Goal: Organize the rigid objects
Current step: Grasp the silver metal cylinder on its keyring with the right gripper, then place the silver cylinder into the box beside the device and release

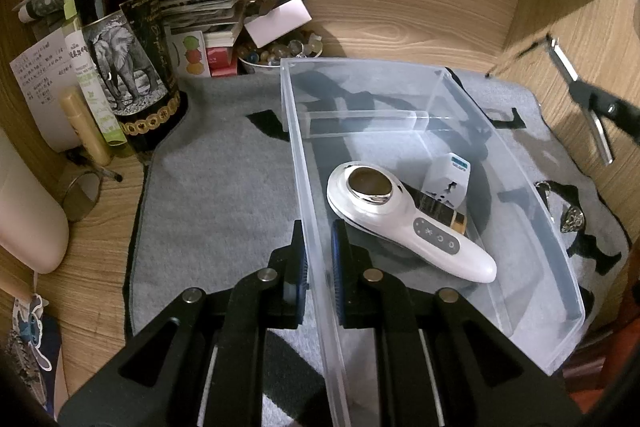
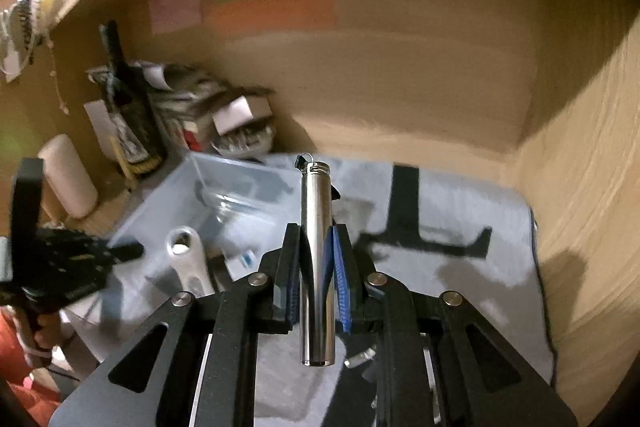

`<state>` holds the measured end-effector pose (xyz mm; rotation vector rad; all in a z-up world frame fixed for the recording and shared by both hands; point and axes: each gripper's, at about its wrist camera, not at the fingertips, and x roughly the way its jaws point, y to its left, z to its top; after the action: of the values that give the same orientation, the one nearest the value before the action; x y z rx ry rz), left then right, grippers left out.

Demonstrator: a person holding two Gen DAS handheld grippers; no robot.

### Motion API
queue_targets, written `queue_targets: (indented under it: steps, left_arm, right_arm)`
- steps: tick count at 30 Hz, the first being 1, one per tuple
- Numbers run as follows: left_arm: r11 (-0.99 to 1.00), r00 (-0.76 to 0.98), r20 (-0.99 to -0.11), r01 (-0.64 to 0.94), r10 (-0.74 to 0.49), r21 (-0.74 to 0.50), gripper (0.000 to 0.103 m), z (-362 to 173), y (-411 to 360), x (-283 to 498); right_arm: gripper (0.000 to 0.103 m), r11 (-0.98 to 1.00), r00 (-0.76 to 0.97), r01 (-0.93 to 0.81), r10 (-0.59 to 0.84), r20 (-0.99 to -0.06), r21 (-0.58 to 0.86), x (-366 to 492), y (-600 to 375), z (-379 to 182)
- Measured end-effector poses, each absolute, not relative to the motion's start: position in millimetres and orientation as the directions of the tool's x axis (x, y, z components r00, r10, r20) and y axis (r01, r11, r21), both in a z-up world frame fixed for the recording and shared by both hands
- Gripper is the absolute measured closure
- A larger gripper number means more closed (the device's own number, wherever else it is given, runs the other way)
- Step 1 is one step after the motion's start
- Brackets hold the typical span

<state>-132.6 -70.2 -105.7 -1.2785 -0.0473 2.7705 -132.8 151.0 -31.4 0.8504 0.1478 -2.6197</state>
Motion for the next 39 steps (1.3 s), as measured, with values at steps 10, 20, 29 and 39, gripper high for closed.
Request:
queue_targets:
  steps: [10,20,29,39]
  left_arm:
    - [-0.995,-0.643,-0.759,-0.059,0.099,-0.080,0.094,-105.1,-73.6,-134.8]
    - [-0.994,-0.646,-0.756,-0.063,0.106,-0.085,0.094,-105.5,-74.5,-134.0]
    - [-0.994,-0.648,-0.754,-0.068,0.111,-0.088,0.094,-105.5,-75.0,-134.1]
    - [-0.994,-0.648,-0.754,-0.068,0.111,-0.088,0.094,-105.5,-75.6,-134.0]
  right_arm:
    - [0.089,-0.864,-0.713,0.502,-0.432,-0.552,0.027,-128.7,113.6,-20.5]
    - [0.089,-0.825,-0.604,0.563,-0.450,-0.658,0.047,-149.9,73.5,-57.1]
    - [0.089,-0.816,-0.484,0.576,-0.389,-0.784,0.049,-171.8,55.2,-98.0]
    - [0.086,-0.813,-0.502,0.581,-0.388,-0.773,0.030,-165.5,56.2,-94.9]
